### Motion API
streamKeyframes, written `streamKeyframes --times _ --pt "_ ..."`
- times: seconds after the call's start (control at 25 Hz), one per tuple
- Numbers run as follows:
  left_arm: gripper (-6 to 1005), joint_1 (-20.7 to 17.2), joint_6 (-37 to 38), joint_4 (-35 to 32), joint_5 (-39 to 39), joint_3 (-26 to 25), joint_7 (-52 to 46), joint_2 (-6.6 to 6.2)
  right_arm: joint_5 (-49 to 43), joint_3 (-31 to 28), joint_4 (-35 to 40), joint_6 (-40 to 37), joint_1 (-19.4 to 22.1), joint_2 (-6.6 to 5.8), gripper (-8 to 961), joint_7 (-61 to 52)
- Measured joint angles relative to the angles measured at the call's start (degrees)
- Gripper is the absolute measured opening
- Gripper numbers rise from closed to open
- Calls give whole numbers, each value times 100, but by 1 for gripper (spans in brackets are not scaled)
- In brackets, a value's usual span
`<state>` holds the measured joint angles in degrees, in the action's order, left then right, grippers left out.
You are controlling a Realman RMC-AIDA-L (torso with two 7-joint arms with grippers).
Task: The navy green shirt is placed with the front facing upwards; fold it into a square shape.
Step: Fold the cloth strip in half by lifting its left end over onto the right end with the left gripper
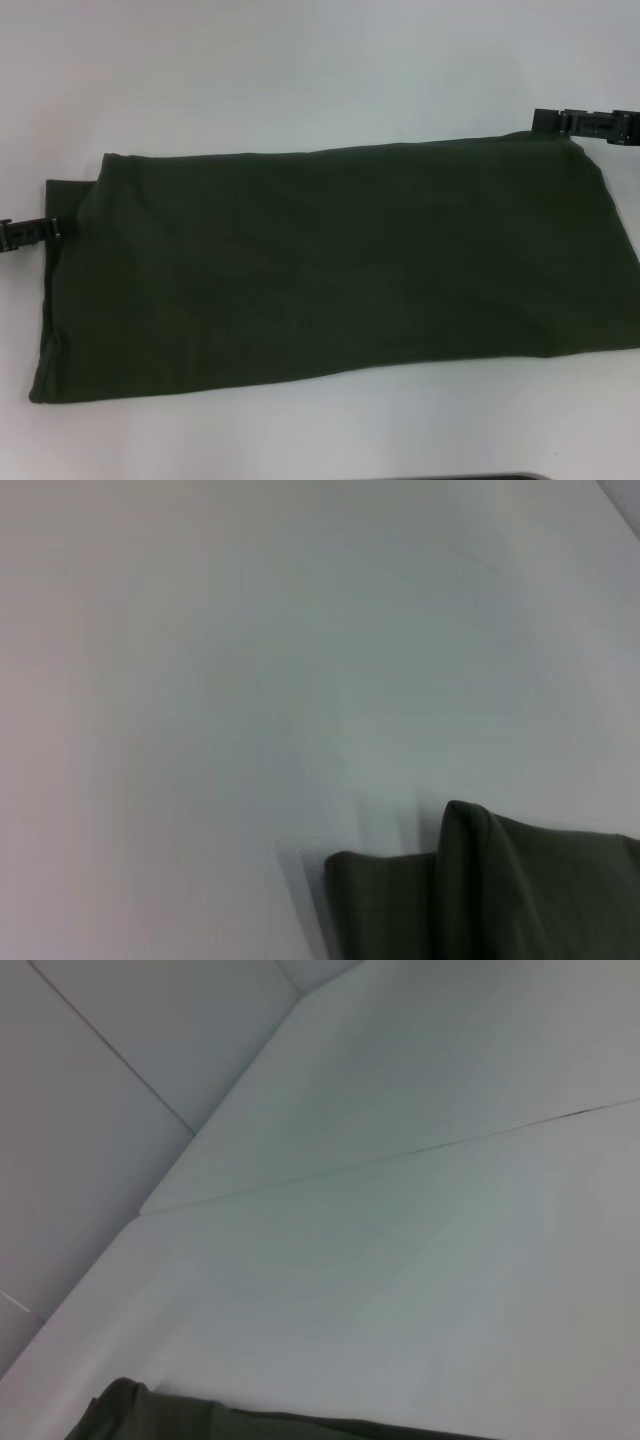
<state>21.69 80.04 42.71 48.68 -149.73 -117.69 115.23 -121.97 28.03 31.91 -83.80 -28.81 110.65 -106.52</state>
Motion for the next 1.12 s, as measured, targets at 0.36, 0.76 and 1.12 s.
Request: streamKeyframes --times 0.36,0.76,1.12 --pt "877 99 287 1 -264 49 -107 -22 -3 -58 7 5 -2 -7 944 0" --pt "876 313 560 -18 -512 148 -107 22 -3 -61 9 4 5 -9 945 0" --pt "875 556 769 114 -494 149 -88 46 -3 -61 9 4 -5 -4 944 0"
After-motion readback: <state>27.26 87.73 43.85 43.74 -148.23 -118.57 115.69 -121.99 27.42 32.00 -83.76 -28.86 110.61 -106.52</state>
